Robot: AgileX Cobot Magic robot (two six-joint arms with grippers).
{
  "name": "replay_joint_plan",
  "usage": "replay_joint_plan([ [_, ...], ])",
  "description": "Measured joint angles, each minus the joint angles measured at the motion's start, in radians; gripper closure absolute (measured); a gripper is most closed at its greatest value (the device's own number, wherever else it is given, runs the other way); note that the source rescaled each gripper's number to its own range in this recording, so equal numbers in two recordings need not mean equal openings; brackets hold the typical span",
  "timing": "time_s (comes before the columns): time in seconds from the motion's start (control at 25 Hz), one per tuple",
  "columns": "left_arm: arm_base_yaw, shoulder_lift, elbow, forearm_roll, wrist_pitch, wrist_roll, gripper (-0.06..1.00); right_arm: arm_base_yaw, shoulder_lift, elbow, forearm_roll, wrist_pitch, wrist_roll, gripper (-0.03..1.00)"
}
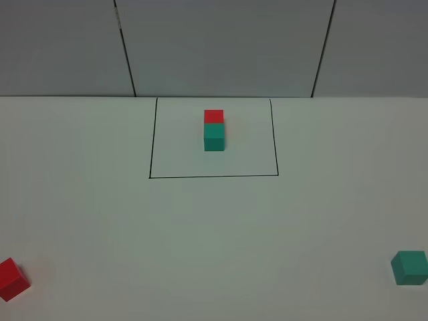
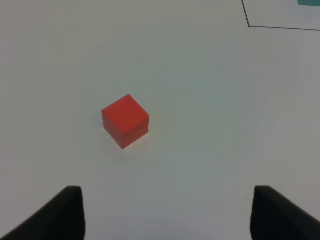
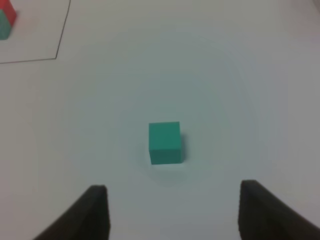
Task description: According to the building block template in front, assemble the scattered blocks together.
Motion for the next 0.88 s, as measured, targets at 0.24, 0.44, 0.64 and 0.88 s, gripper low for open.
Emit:
replay_joint_plan([
  [0.24, 0.000, 0.000, 0.000, 0.000, 0.000, 0.002, 0.42, 0.000, 0.000, 0.000, 0.000, 0.000, 0.000, 0.58],
  [0.44, 0.000, 0.000, 0.000, 0.000, 0.000, 0.009, 0.42, 0.000, 0.000, 0.000, 0.000, 0.000, 0.000, 0.58],
  [0.64, 0.000, 0.009, 0.000, 0.000, 0.000, 0.079, 0.37, 0.000, 0.000, 0.000, 0.000, 0.000, 0.000, 0.58],
  [0.88, 0.000, 0.084, -0.029, 0.000, -0.002, 0.231, 0.12, 0.000, 0.000, 0.000, 0.000, 0.000, 0.000, 0.58],
])
